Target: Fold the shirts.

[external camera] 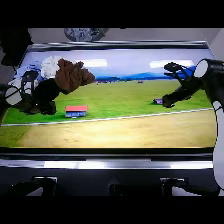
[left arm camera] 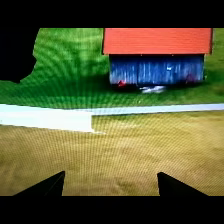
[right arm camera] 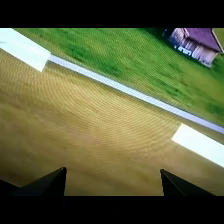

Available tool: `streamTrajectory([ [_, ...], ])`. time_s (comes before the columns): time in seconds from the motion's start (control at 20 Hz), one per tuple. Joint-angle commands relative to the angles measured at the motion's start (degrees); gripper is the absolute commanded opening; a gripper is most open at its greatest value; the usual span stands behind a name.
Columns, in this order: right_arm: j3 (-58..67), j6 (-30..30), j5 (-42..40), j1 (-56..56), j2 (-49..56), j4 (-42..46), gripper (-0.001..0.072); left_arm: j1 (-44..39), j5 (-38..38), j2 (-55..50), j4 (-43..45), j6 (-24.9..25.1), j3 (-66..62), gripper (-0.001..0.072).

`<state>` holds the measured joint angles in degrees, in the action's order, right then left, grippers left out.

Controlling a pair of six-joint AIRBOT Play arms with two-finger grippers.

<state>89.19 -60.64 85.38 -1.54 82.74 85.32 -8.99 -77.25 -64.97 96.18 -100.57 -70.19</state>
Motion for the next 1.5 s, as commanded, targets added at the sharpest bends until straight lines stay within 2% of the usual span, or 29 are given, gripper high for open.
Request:
streamTrajectory([
  [0.0, 0.0, 0.0, 0.0, 0.0, 0.0, 0.0, 0.0683, 0.0, 0.0, 0.0, 0.0, 0.0, 0.0, 0.0677],
  [0.65, 0.0, 0.0, 0.0, 0.0, 0.0, 0.0, 0.0683, 0.0, 0.9, 0.0, 0.0, 0.0, 0.1, 0.0677],
  [0.85, 0.0, 0.0, 0.0, 0.0, 0.0, 0.0, 0.0683, 0.0, 16.4, 0.0, -0.9, 0.0, 0.6, 0.0677],
  [1.1, 0.0, 0.0, -1.2, 0.0, 0.0, 0.0, 0.0683, 0.9, 39.9, -1.9, -1.2, 0.0, -0.5, 0.0680],
  [1.2, 0.0, -0.3, -4.9, 0.0, 0.0, -0.2, 0.0683, 3.7, 38.2, -9.4, -4.0, -0.6, -7.6, 0.0700],
  [1.25, 0.0, -2.5, -5.2, 0.0, 0.1, -0.5, 0.0684, 5.6, 35.5, -14.6, -7.4, 0.2, -12.7, 0.0700],
  [1.35, 0.0, -6.0, -5.7, 0.0, 0.1, -1.4, 0.0684, 9.4, 28.0, -27.6, -16.2, 3.3, -26.0, 0.0700],
  [1.45, 0.0, -6.3, -5.8, 0.0, 0.2, -3.3, 0.0684, 11.5, 18.8, -41.0, -20.8, 4.1, -40.2, 0.0700],
])
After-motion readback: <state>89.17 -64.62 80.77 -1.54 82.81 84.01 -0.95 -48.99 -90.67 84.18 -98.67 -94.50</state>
